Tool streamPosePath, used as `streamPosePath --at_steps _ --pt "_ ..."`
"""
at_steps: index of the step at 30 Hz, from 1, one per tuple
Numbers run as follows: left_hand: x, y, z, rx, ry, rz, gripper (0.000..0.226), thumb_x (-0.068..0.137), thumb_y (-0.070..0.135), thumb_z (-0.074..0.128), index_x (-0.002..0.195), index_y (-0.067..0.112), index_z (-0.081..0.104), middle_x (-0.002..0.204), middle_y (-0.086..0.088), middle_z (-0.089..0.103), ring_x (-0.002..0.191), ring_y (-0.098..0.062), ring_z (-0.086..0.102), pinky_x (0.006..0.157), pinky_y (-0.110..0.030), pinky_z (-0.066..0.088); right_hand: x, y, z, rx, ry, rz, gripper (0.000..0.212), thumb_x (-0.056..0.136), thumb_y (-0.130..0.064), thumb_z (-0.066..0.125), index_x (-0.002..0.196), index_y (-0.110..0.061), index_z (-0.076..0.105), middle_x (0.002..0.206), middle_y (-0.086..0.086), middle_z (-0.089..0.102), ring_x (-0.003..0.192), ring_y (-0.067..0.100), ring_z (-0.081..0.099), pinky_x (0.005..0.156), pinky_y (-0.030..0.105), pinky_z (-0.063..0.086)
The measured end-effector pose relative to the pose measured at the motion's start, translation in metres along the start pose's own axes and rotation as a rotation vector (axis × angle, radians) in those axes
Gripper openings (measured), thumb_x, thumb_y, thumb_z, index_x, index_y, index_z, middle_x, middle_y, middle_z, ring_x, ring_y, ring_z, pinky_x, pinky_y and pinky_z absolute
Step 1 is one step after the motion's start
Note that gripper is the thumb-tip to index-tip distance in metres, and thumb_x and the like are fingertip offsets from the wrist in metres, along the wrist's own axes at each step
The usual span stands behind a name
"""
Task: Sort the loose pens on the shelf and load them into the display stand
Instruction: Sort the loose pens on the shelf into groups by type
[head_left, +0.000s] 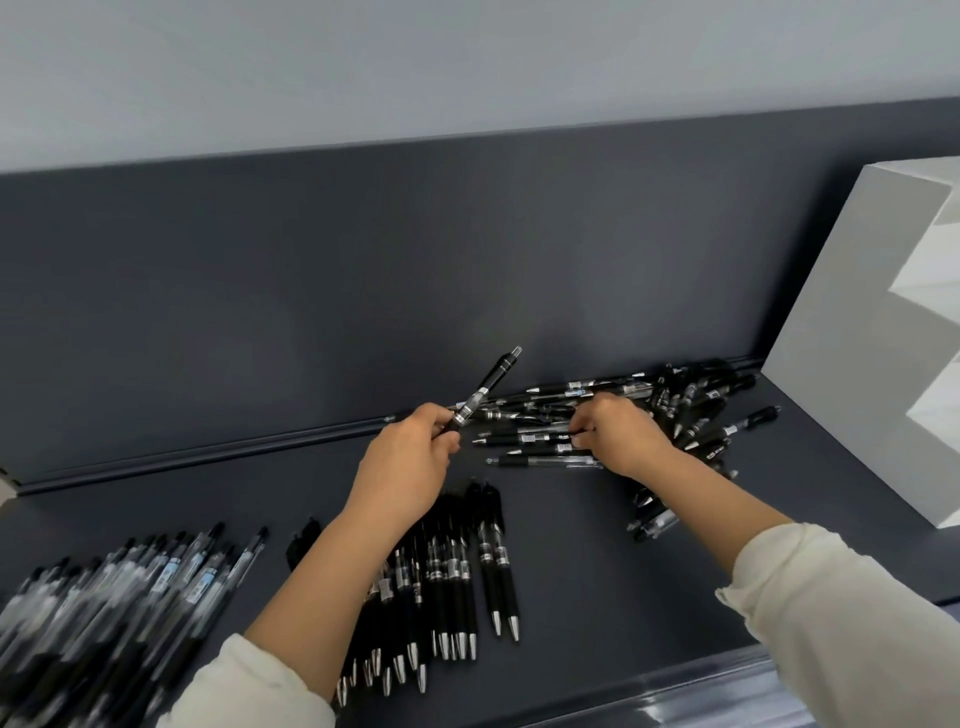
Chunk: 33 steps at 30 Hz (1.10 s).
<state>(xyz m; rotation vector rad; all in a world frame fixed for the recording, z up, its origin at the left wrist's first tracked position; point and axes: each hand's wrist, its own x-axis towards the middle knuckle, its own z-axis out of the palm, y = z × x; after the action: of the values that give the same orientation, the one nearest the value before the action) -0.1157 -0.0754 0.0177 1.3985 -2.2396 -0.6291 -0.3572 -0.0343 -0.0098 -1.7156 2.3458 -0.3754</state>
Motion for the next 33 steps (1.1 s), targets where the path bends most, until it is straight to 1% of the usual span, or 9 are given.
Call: streamPosePath --at_steps 5,9,11,15,19,22,25,28,33 --pt "-0.006 -0.003 -0.002 -0.057 -0.008 -0.026 0.013 0.095 0.027 0.052 0.107 0.026 0.055 0.096 0.012 0.066 0.085 -0.007 0.064 0.07 -0.023 0.044 0.002 0.003 0.0 -0.02 -0.037 0.021 0.026 0.088 -0.027 0.064 0.112 -0.016 0.064 0.118 0.007 0.049 0.112 0.028 0.049 0.095 0.04 0.042" --pt "-0.008 -0.001 -0.005 -0.102 -0.003 -0.018 0.015 0.094 0.027 0.055 0.109 0.025 0.057 0.103 0.011 0.065 0.092 -0.005 0.06 0.074 -0.02 0.042 -0.007 -0.002 -0.01 0.064 0.027 -0.062 0.013 0.085 -0.023 0.066 0.096 -0.014 0.065 0.103 0.004 0.061 0.094 0.024 0.059 0.084 0.035 0.048" --pt "-0.009 0.002 -0.009 -0.115 0.016 -0.002 0.019 0.094 0.026 0.055 0.113 0.022 0.058 0.109 0.01 0.064 0.095 -0.003 0.055 0.079 -0.019 0.041 -0.015 -0.011 -0.025 0.137 0.101 -0.155 0.011 0.082 -0.02 0.07 0.091 -0.013 0.068 0.093 0.003 0.059 0.087 0.021 0.059 0.08 0.031 0.047" --pt "-0.015 0.007 -0.016 -0.143 0.026 0.038 0.021 0.094 0.025 0.056 0.114 0.02 0.059 0.112 0.01 0.063 0.095 0.002 0.05 0.077 -0.012 0.037 -0.036 -0.035 -0.061 0.418 0.158 -0.187 0.012 0.076 -0.019 0.077 0.086 -0.016 0.071 0.081 0.001 0.064 0.075 0.013 0.059 0.073 0.021 0.046" --pt "-0.025 0.017 -0.017 -0.236 -0.047 0.062 0.013 0.09 0.024 0.061 0.104 0.023 0.061 0.096 0.017 0.062 0.082 0.009 0.056 0.064 0.001 0.038 -0.049 -0.055 -0.068 0.899 0.13 -0.096 0.019 0.074 -0.013 0.078 0.087 -0.019 0.066 0.084 0.006 0.064 0.075 0.016 0.065 0.071 0.024 0.055" --pt "-0.036 0.022 -0.014 -0.299 -0.097 0.063 0.011 0.085 0.027 0.068 0.088 0.031 0.058 0.085 0.018 0.069 0.077 0.008 0.063 0.065 -0.003 0.042 -0.054 -0.065 -0.061 1.158 0.1 -0.019 0.023 0.075 -0.005 0.075 0.094 -0.01 0.061 0.077 0.006 0.061 0.061 0.012 0.065 0.063 0.023 0.058" --pt "-0.05 0.019 -0.011 -0.29 -0.122 0.036 0.016 0.08 0.032 0.072 0.089 0.032 0.059 0.08 0.016 0.07 0.077 0.005 0.064 0.065 -0.006 0.044 -0.058 -0.074 -0.046 1.237 0.061 0.071 0.017 0.078 -0.01 0.074 0.09 -0.01 0.062 0.074 0.002 0.063 0.055 0.009 0.062 0.06 0.022 0.056" --pt "-0.062 0.015 -0.007 -0.301 -0.162 -0.017 0.025 0.077 0.037 0.075 0.094 0.023 0.062 0.081 0.01 0.072 0.075 -0.001 0.066 0.066 -0.013 0.048 -0.059 -0.081 -0.029 1.236 -0.05 0.113 0.013 0.082 -0.015 0.07 0.092 -0.009 0.064 0.078 0.003 0.063 0.063 0.01 0.059 0.061 0.022 0.055" --pt "-0.079 0.009 -0.005 -0.21 -0.22 -0.05 0.026 0.074 0.045 0.075 0.087 0.026 0.064 0.076 0.011 0.069 0.07 0.0 0.064 0.067 -0.016 0.05 -0.056 -0.093 -0.011 1.086 -0.217 0.101 0.007 0.087 -0.017 0.065 0.087 -0.012 0.061 0.074 0.001 0.058 0.063 0.008 0.055 0.055 0.017 0.048"
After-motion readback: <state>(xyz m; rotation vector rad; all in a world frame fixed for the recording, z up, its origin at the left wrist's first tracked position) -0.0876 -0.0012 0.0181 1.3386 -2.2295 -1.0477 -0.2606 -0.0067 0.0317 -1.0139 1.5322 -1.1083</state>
